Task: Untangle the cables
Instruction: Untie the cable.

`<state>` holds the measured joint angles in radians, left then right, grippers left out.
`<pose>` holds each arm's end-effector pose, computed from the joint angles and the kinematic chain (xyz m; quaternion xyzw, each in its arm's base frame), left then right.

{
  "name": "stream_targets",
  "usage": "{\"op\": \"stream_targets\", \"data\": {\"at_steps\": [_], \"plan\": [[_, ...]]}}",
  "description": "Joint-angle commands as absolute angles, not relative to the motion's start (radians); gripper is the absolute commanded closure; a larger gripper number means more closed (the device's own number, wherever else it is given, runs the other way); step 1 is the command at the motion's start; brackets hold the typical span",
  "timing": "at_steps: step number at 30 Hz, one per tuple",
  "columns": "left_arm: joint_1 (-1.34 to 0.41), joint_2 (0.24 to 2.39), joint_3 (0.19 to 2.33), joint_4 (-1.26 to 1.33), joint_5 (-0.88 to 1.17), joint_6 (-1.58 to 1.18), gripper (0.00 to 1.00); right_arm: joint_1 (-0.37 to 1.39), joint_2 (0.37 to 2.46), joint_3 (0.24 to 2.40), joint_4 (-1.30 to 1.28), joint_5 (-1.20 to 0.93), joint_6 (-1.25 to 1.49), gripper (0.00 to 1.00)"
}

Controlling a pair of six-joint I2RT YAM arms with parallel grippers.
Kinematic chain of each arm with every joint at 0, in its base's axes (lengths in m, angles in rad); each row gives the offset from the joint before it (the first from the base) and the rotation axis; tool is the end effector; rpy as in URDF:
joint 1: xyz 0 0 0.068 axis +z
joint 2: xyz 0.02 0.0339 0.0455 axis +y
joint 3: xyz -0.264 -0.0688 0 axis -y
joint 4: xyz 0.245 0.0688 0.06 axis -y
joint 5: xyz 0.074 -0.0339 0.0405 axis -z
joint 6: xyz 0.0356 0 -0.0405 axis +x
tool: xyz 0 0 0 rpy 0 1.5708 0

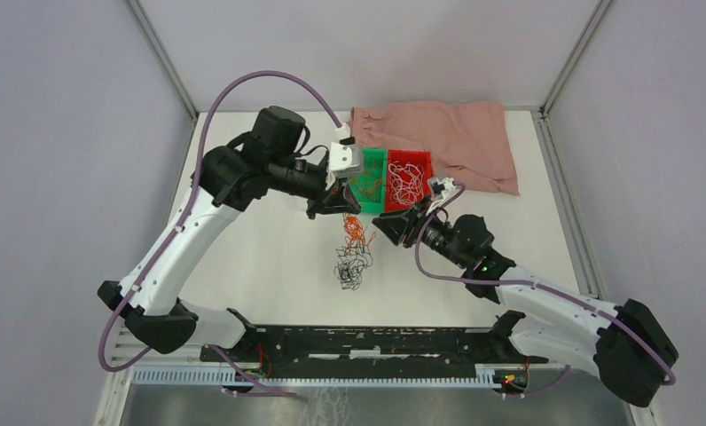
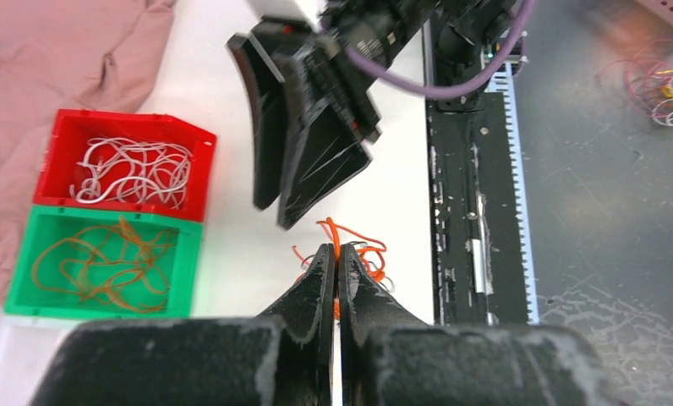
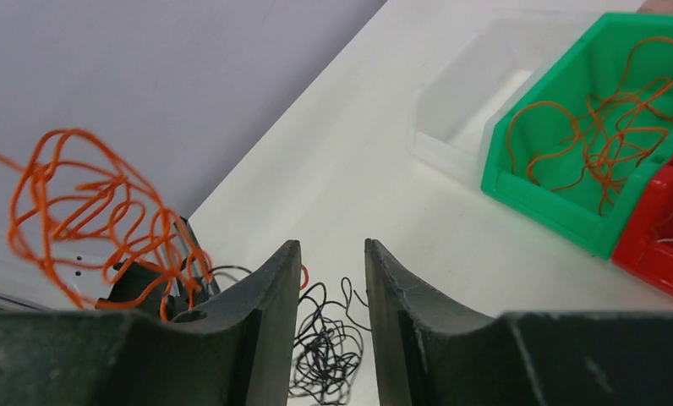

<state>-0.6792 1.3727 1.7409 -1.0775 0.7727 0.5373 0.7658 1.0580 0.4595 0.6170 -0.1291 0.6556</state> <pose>0.1793 -0.1767 0.4517 0.6101 0.6008 -0.3689 0.3615 0.1669 0.1669 0.2571 -0.0845 0.6955 0.4988 0.5102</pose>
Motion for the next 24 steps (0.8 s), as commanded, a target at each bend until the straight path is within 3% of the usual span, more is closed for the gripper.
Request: {"op": "stream_targets", "data": {"at_steps": [1, 4, 10, 24], "plan": [[-0.662, 1.339, 1.776, -1.059, 0.773, 0.615, 0.97, 0.770, 0.912, 0.462, 0.483, -0.113, 0.531, 0.55], [-0.660, 1.333, 1.744, -1.054, 0.755, 0.623, 0.97, 0.770, 0.825, 0.488, 0.453, -0.151, 0.482, 0.44], [-0.660, 1.322, 1.711, -1.015, 0.781, 0.604, 0.97, 0.772, 0.888, 0.591, 0.483, -0.322, 0.483, 0.38], [-0.660, 1.325, 1.711, -0.996, 0.781, 0.593, 0.97, 0.804, 1.091, 0.655, 0.689, -0.408, 0.596, 0.48]]}}
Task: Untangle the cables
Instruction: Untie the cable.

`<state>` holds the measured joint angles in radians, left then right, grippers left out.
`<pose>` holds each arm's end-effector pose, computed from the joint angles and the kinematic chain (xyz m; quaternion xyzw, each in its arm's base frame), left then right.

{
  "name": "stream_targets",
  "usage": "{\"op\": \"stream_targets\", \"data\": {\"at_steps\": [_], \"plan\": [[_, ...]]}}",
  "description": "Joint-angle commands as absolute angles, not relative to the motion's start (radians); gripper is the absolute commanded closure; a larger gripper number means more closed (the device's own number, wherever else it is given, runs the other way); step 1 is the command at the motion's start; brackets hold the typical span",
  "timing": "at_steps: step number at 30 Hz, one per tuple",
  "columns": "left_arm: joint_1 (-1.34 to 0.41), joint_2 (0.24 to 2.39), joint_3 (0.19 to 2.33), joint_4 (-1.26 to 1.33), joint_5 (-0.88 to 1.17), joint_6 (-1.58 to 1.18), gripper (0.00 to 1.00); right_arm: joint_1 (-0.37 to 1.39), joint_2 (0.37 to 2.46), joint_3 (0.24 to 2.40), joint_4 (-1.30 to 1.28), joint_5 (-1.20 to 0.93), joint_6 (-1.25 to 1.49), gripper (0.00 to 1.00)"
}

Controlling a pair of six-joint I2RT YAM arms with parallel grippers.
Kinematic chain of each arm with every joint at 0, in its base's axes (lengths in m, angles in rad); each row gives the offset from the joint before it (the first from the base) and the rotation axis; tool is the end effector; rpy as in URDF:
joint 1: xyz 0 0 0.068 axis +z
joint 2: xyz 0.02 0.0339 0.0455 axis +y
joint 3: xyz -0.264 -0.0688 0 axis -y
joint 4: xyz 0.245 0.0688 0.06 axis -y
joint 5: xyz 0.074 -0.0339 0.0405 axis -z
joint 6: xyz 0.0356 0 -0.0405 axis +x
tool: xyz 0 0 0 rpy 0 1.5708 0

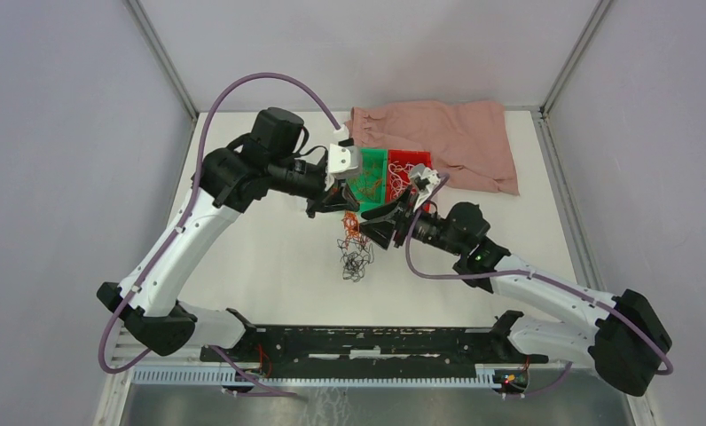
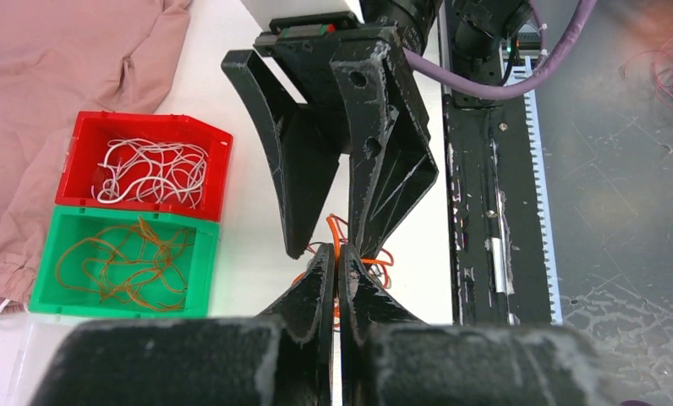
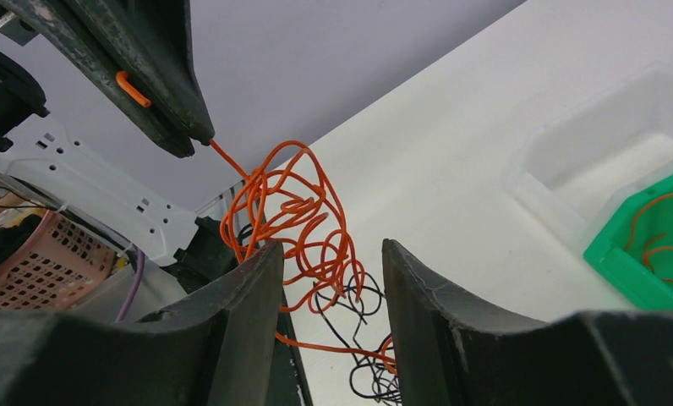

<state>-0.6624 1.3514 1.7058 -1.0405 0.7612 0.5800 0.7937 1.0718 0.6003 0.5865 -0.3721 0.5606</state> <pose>0.1810 -0.1723 0.4493 0.6177 0.5898 -0.3518 0.3833 0.1630 0.1842 0.2998 -0.2132 0.6333 0.5556 0.4947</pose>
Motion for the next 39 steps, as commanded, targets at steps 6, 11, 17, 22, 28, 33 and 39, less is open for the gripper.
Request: {"op": "stream_targets", "data": {"at_steps": [6, 11, 17, 22, 28, 33, 39], "plan": [[-0.659, 1.322, 1.697, -0.987, 0.786, 0.586, 0.97, 0.818, 1.130, 0.689, 0.695, -0.404, 0.609, 0.57], [-0.660, 1.314, 1.699, -0.981, 0.828, 0.567, 0.97, 0.827, 1.167, 0.704, 0.681, -0.307, 0.640, 0.79], [-0.657, 1.283, 1.715, -1.048, 0.865, 0.630, 0.97, 0.823, 1.084, 0.586, 0.662, -0.073, 0.628, 0.98], [-0.658, 1.273, 1.725, -1.123, 0.868, 0.680, 0.97, 0.798, 1.011, 0.525, 0.599, -0.001, 0.625, 0.99], [-0.657, 1.262, 1.744, -1.206, 0.818, 0.761, 0.97, 0.751, 0.942, 0.478, 0.468, 0.026, 0.618, 0.99], [-0.657, 1.235, 1.776, -1.232, 0.703, 0.819, 0.97, 0.686, 0.878, 0.431, 0.336, 0.083, 0.595, 0.99], [-0.657, 1.155, 1.723, -1.040, 0.410, 0.796, 0.97, 0.663, 0.822, 0.421, 0.203, 0.132, 0.537, 0.99]]}}
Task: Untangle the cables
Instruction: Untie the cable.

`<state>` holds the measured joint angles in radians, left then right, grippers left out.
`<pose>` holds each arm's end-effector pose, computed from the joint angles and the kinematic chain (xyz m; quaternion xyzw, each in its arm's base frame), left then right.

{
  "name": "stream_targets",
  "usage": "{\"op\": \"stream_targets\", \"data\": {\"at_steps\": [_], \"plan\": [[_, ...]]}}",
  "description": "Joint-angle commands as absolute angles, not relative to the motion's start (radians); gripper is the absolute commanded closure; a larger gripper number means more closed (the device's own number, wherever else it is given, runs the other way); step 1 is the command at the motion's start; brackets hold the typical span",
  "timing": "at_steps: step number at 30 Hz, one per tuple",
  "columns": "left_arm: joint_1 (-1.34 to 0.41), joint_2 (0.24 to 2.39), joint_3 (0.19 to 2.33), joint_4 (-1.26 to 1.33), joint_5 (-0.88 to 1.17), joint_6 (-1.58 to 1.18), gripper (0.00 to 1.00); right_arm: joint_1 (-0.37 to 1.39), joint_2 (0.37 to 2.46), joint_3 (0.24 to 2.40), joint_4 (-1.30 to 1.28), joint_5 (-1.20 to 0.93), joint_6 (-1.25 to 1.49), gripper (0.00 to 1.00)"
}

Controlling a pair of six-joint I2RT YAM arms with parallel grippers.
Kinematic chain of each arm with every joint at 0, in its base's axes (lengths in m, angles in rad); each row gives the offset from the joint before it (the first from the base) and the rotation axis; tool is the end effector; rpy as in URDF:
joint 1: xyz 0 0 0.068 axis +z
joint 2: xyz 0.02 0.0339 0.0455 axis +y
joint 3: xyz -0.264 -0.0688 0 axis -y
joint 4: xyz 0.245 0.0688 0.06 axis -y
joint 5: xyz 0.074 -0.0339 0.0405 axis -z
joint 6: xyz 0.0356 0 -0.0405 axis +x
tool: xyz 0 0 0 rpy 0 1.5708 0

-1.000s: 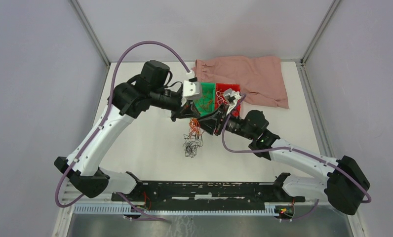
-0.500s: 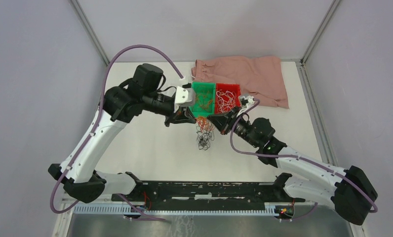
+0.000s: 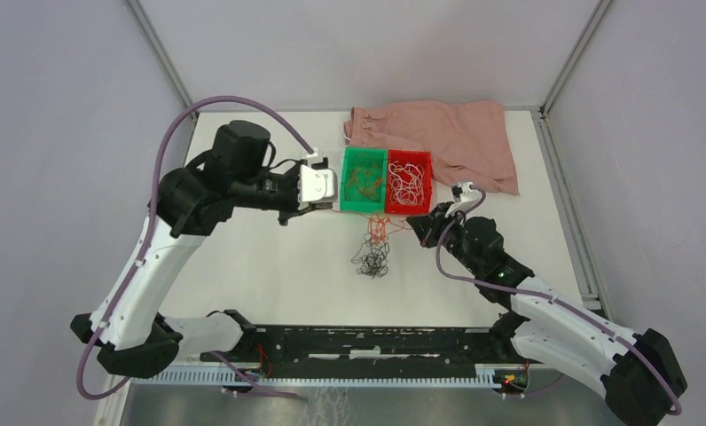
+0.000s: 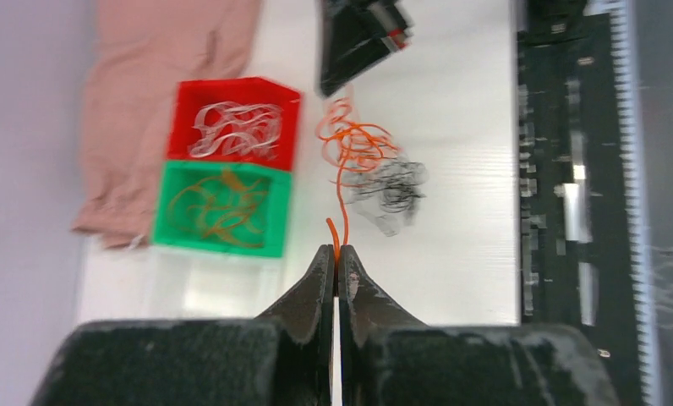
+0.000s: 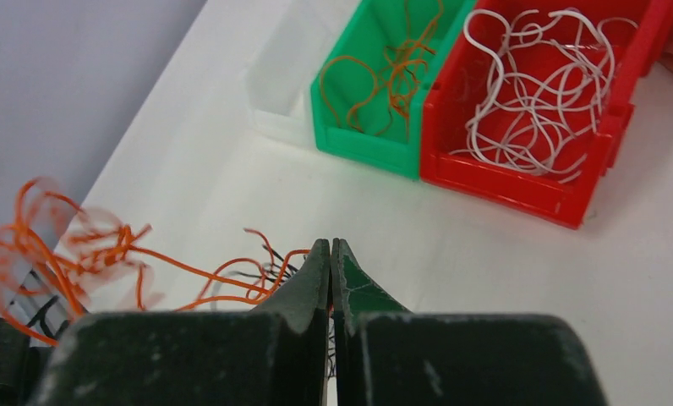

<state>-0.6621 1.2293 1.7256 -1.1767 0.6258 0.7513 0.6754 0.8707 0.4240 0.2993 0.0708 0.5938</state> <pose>0.1437 -0.1384 0.4670 0.6584 0.5670 -0.2593 0.4217 0.1617 0.1263 0.2476 -0.0078 0.7571 0.3654 0.5415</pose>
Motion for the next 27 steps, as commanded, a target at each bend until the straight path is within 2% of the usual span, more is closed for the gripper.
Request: {"op": "stream_targets", "data": {"at_steps": [1, 4, 11, 12, 13, 14, 15, 17, 19, 22, 27], "plan": [[-0.657, 1.141, 1.700, -1.018, 0.334, 0.798, 0.97, 0.662, 0.804, 0.427, 0.176, 0.138, 0.533, 0.99], [-0.656, 1.087, 1.567, -0.973, 0.177, 0.828, 0.97, 0.656, 0.736, 0.446, 0.142, 0.091, 0.533, 0.99], [-0.646, 0.955, 1.265, -0.838, 0.182, 0.730, 0.97, 0.656, 0.788, 0.626, 0.199, -0.236, 0.649, 0.99], [-0.645, 0.947, 1.251, -0.823, 0.183, 0.732, 0.92, 0.655, 0.806, 0.656, 0.203, -0.272, 0.668, 0.99], [-0.643, 0.943, 1.244, -0.810, 0.186, 0.725, 0.75, 0.655, 0.823, 0.684, 0.215, -0.311, 0.679, 0.99], [-0.642, 0.944, 1.241, -0.803, 0.202, 0.709, 0.52, 0.655, 0.836, 0.708, 0.232, -0.339, 0.695, 0.99], [-0.640, 0.946, 1.243, -0.800, 0.230, 0.682, 0.38, 0.655, 0.851, 0.731, 0.252, -0.359, 0.716, 0.99], [-0.636, 0.946, 1.241, -0.786, 0.352, 0.599, 0.25, 0.656, 0.899, 0.773, 0.308, -0.413, 0.758, 0.99], [-0.634, 0.945, 1.246, -0.766, 0.475, 0.532, 0.20, 0.659, 0.943, 0.811, 0.354, -0.453, 0.804, 0.99], [-0.634, 0.941, 1.251, -0.696, 0.601, 0.455, 0.19, 0.670, 0.993, 0.843, 0.426, -0.509, 0.857, 0.99], [-0.634, 0.925, 1.188, -0.536, 0.625, 0.387, 0.24, 0.711, 1.045, 0.876, 0.502, -0.576, 0.869, 0.99]]}}
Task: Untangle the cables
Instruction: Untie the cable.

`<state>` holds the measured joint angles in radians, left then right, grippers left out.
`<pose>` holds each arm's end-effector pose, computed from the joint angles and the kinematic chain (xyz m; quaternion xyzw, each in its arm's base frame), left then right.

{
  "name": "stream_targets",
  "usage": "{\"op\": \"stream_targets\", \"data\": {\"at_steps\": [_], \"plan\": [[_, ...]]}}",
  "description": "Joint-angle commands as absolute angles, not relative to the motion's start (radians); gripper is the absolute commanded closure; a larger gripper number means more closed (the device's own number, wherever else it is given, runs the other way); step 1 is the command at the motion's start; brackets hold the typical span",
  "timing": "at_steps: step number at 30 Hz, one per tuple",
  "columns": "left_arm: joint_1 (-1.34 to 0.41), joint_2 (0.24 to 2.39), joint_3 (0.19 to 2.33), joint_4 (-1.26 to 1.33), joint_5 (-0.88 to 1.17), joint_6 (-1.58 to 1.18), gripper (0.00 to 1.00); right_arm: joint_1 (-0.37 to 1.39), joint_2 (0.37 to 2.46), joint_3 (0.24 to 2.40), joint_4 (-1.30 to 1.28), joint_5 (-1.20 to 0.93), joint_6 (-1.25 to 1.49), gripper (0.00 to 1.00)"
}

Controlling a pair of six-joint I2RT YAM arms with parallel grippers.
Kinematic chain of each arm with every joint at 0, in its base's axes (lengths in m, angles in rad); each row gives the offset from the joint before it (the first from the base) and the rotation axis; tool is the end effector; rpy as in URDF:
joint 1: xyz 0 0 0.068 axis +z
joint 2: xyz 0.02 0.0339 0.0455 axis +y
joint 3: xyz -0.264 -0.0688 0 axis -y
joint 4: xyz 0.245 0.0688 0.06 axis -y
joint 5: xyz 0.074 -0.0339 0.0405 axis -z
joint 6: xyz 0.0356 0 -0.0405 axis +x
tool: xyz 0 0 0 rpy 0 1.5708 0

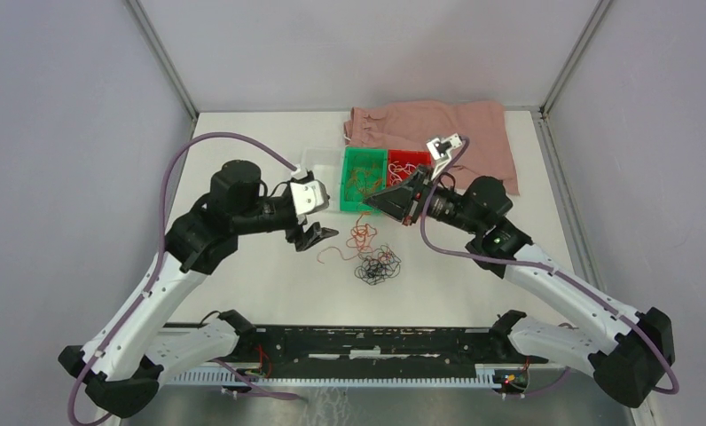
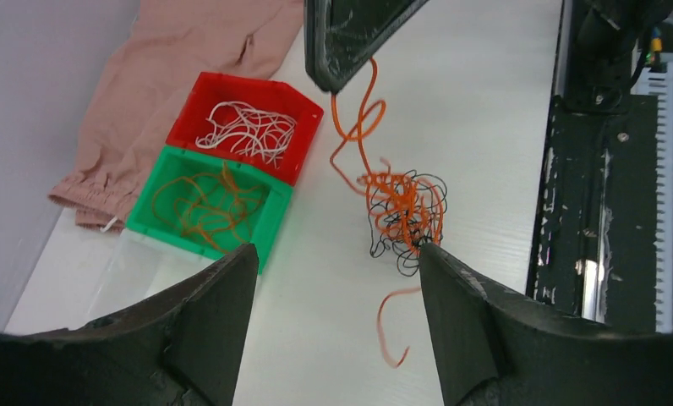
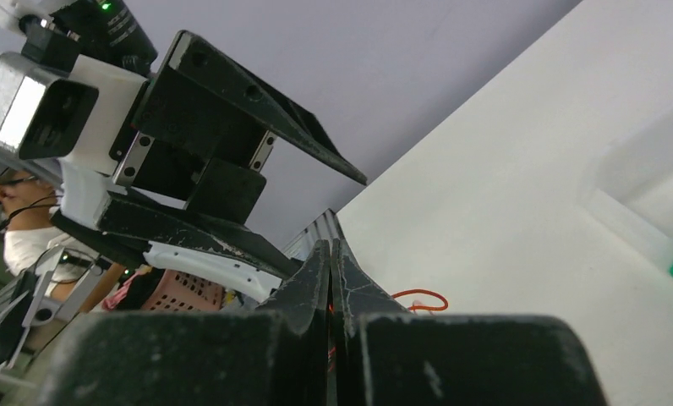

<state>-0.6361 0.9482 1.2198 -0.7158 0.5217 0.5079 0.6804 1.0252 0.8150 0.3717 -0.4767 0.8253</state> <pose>0.1348 -0.1216 0.4064 0.5580 0.6123 -0.2507 0.5009 0.1758 0.1633 0.3637 -0.1338 0.6408 0.6178 0.4357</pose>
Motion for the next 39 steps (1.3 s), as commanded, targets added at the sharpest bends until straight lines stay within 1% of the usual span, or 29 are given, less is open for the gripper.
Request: {"op": "stream_targets", "data": {"at_steps": [1, 4, 7, 11, 14, 17, 22, 28, 31, 33, 35, 37, 39], "plan": [[-0.635, 0.925, 1.179, -0.515, 0.633, 0.376, 0.25, 0.721, 1.048, 0.879, 0.506, -0.576, 0.863, 0.99], [-0.633, 0.936, 1.190, -0.482, 0.698, 0.335, 0.29, 0.750, 1.049, 0.899, 0.456, -0.544, 0.804, 0.99], [-0.634, 0.953, 1.223, -0.470, 0.767, 0.279, 0.30, 0.778, 1.040, 0.911, 0.391, -0.506, 0.731, 0.99], [-0.634, 0.963, 1.233, -0.462, 0.772, 0.217, 0.31, 0.799, 1.051, 0.925, 0.352, -0.501, 0.684, 0.99], [-0.634, 0.969, 1.230, -0.466, 0.797, 0.187, 0.35, 0.812, 1.059, 0.932, 0.336, -0.499, 0.653, 0.99], [-0.634, 0.985, 1.239, -0.499, 0.863, 0.176, 0.39, 0.819, 1.055, 0.927, 0.315, -0.485, 0.627, 0.99], [-0.632, 1.002, 1.234, -0.518, 0.878, 0.159, 0.51, 0.827, 1.043, 0.912, 0.318, -0.472, 0.616, 0.99], [-0.624, 1.009, 1.227, -0.506, 0.873, 0.150, 0.74, 0.834, 1.031, 0.894, 0.339, -0.466, 0.630, 0.99], [-0.620, 1.009, 1.226, -0.516, 0.862, 0.175, 0.78, 0.834, 1.023, 0.879, 0.379, -0.468, 0.667, 0.99], [-0.618, 1.008, 1.225, -0.527, 0.856, 0.197, 0.79, 0.834, 1.024, 0.877, 0.394, -0.471, 0.685, 0.99], [-0.618, 1.008, 1.228, -0.540, 0.850, 0.220, 0.79, 0.834, 1.025, 0.873, 0.410, -0.472, 0.702, 0.99], [-0.619, 1.009, 1.227, -0.542, 0.836, 0.226, 0.73, 0.834, 1.030, 0.869, 0.429, -0.480, 0.718, 0.99], [-0.618, 1.012, 1.226, -0.534, 0.820, 0.223, 0.69, 0.836, 1.038, 0.868, 0.445, -0.484, 0.731, 0.99]]}}
